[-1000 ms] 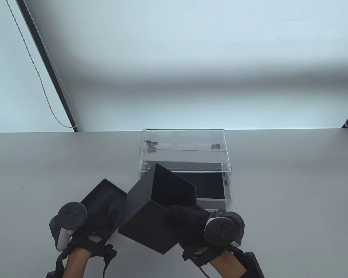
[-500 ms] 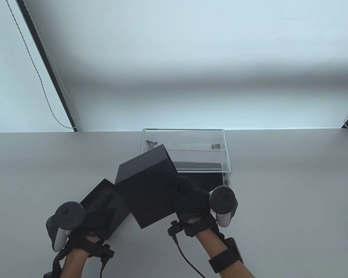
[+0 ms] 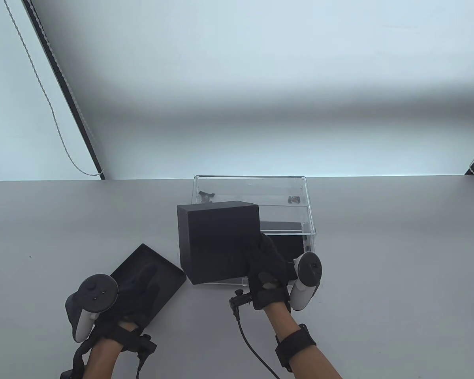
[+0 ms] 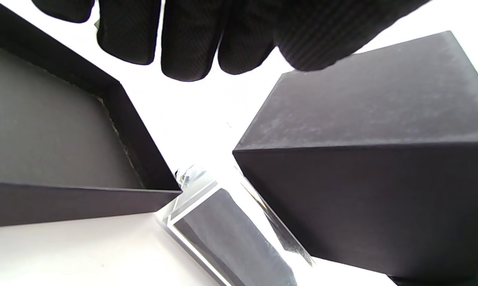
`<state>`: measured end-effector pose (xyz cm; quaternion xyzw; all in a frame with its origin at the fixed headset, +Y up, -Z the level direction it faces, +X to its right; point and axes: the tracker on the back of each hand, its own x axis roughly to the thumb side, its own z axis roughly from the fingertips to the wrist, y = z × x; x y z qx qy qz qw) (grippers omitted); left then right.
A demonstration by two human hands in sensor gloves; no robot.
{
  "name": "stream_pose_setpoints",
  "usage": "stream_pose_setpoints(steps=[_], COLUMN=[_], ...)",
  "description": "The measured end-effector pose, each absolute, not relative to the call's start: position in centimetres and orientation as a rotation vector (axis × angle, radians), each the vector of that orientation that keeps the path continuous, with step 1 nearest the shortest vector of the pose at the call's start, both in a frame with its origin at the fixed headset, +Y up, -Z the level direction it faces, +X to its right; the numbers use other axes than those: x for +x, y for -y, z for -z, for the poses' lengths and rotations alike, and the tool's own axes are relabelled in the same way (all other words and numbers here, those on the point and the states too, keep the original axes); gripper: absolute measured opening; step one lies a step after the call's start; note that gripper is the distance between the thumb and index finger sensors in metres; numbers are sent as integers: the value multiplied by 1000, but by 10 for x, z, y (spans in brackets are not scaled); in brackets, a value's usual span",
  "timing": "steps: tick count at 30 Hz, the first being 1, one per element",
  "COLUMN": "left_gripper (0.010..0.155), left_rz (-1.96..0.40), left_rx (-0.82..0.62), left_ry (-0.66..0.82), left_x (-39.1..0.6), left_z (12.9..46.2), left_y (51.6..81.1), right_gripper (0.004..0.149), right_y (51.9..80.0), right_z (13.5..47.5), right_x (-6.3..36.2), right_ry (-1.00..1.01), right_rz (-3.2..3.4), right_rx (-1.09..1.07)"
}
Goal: Pour number blocks into a drawer
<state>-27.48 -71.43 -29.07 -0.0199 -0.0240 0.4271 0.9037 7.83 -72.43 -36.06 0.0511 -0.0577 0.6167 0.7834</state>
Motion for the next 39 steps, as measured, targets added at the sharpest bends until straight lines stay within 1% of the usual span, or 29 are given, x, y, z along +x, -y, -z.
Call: stream_pose_setpoints(steps=[6, 12, 20, 31, 39], left_gripper=[65, 65, 65, 65, 65], left_rz=[-874, -868, -872, -875, -880], left_rx=[-56, -69, -67, -71, -71], left_ry=[47, 42, 41, 41, 37], left_x=[-273, -272, -272, -272, -274], left_z=[291, 291, 291, 291, 291], left_y=[716, 717, 717, 718, 718], right_gripper=[48, 48, 49, 49, 49], right_y=[739, 747, 754, 748, 728], right_z=[364, 363, 360, 358, 354], right_x=[81, 79, 83, 90, 98], right_ry=[108, 100, 98, 105, 117], right_rz=[-1246, -1169, -1029, -894, -969], right_rx=[52, 48, -12, -40, 46])
